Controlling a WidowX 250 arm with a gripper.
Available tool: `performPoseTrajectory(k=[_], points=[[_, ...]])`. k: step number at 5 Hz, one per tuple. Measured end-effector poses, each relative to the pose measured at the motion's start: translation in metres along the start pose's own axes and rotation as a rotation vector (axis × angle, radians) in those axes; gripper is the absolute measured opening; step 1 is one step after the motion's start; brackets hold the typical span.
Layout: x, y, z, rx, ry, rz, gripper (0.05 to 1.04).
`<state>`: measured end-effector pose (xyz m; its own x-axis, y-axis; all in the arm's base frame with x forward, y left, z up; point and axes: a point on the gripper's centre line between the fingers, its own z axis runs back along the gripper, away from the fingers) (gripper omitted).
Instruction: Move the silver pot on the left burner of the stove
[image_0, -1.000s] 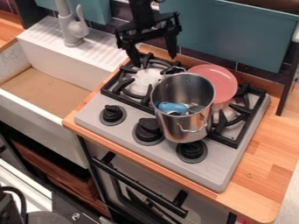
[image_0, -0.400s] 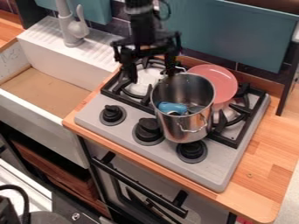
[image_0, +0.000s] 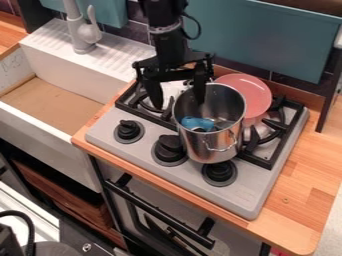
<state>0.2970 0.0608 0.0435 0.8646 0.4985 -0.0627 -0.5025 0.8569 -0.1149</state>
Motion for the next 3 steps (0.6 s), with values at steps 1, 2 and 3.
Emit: performPoseTrajectory(k=[1,2,3], points=[[-0.002,-0.001,-0.006,-0.001,-0.016,-0.009,0.949],[-0.003,0.000,-0.012,0.026,-0.038,-0.055,0.679],[-0.007,0.003,-0.020,0.031,-0.048,-0.075,0.388]])
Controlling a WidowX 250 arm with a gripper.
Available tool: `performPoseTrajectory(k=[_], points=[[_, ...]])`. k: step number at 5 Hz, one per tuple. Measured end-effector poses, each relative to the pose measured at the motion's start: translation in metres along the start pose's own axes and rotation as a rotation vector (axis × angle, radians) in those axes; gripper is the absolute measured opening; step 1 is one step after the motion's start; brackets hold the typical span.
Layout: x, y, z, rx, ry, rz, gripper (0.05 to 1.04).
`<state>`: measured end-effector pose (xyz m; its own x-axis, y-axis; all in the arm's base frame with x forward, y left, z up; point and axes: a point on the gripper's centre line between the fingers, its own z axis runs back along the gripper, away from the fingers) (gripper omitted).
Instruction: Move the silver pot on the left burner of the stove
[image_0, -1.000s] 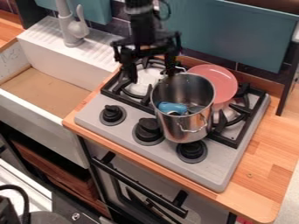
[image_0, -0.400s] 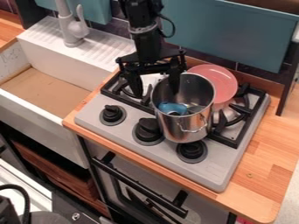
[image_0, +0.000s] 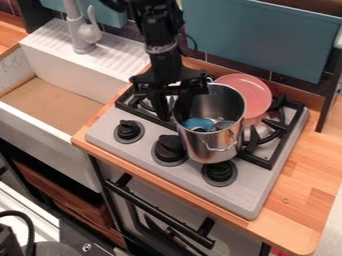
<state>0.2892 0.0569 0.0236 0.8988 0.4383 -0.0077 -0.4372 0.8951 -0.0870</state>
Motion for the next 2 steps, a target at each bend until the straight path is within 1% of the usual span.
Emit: performPoseTrajectory(k=[1,2], points=[[-0.0001,-0.0008,0.0000,-0.008,0.001,-0.028,0.169],[-0.0019,0.0008,0.0014,-0.026,0.017,-0.019,0.063]])
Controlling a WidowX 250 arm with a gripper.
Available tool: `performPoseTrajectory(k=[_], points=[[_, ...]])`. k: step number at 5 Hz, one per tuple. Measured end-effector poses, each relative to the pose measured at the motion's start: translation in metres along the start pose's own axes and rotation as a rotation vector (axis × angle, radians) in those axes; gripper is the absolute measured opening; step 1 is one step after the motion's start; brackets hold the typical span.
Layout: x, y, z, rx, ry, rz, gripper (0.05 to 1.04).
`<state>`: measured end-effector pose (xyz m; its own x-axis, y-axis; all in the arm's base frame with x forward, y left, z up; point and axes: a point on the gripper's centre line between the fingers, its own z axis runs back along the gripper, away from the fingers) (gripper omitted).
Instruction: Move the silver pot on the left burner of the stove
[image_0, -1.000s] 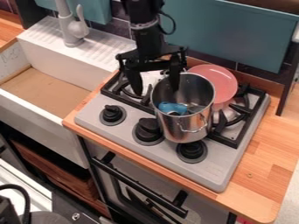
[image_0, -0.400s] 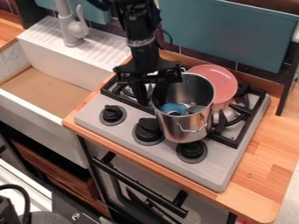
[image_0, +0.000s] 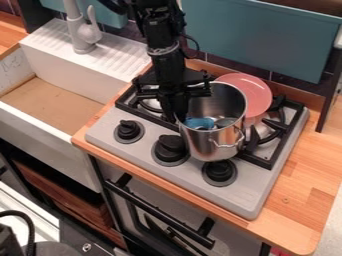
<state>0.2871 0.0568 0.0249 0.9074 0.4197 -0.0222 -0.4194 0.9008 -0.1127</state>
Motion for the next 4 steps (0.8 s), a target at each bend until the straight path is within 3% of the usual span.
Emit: performPoseTrajectory(k=[1,3,4], points=[[-0.001,0.006,0.010,-0.022,0.029,0.000,0.054],[0.022,0.027,0.038,-0.051,0.008,0.059,0.054],[0.061,0.050,0.055,-0.063,-0.003,0.118,0.054]])
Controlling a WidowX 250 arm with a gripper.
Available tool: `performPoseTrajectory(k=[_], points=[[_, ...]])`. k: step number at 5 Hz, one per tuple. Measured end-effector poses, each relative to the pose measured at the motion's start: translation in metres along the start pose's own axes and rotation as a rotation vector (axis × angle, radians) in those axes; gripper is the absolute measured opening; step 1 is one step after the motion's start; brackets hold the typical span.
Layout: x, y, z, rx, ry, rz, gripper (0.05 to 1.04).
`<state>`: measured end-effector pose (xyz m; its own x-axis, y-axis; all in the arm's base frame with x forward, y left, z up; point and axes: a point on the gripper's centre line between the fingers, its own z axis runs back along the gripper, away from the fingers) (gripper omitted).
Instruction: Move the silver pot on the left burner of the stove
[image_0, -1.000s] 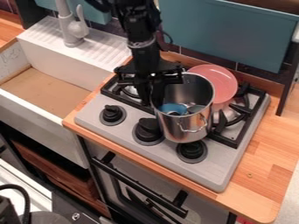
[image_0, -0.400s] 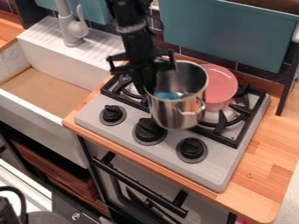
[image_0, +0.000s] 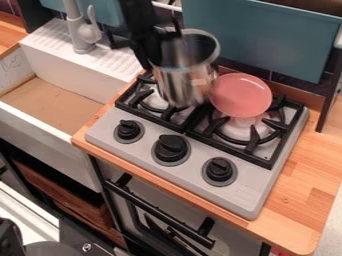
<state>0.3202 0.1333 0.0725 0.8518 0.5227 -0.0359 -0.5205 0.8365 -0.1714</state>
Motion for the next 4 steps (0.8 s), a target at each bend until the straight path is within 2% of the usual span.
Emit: performPoseTrajectory(k=[2,3,4], points=[[0.055,0.024,-0.006,0.011,0.001,0.114,0.054],[0.064,0.027,-0.019,0.031,-0.015,0.123,0.054],[0.067,0.024,-0.022,0.041,-0.029,0.108,0.054]])
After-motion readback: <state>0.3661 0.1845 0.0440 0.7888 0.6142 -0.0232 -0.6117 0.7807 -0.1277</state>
